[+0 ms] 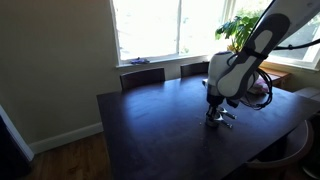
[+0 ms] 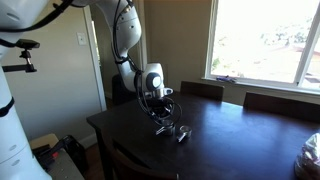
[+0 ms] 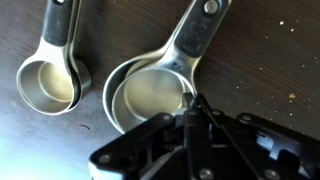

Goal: Unstack the silver pots.

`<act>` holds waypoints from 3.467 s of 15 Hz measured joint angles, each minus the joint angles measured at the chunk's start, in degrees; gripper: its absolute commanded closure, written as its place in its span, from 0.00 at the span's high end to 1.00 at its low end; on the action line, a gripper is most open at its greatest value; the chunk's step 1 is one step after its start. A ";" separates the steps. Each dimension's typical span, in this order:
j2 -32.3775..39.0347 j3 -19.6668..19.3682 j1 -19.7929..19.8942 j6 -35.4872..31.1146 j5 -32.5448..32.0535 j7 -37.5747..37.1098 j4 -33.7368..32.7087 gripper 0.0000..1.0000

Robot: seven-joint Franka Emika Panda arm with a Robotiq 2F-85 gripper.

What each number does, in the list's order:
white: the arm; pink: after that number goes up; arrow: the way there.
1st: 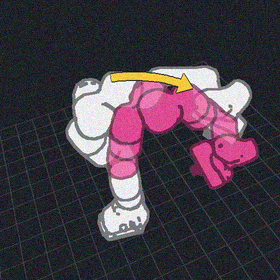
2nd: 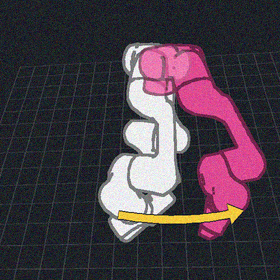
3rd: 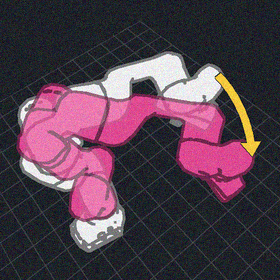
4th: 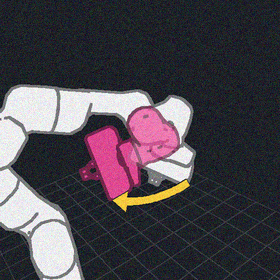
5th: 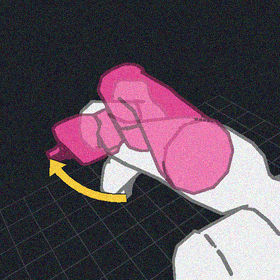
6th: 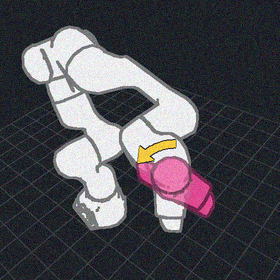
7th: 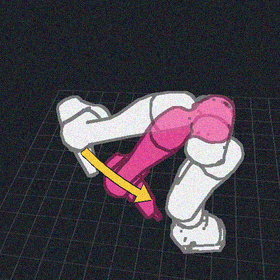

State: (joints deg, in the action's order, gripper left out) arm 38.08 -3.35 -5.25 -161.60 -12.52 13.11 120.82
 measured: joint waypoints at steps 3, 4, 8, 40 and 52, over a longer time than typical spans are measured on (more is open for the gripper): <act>0.00 -0.05 0.01 -0.05 -0.39 0.00 0.01 0.05; -0.01 -0.10 0.02 -0.12 -0.53 0.00 0.01 0.06; -0.48 -0.93 0.01 -1.19 -1.94 0.00 0.38 0.05; -3.78 -17.70 -18.52 -10.33 -13.97 -12.95 8.73 0.74; -4.13 1.70 0.87 1.76 -2.66 -3.95 -0.25 0.55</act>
State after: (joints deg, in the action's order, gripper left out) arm 33.95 -1.65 -4.38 -159.84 -15.18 9.15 120.57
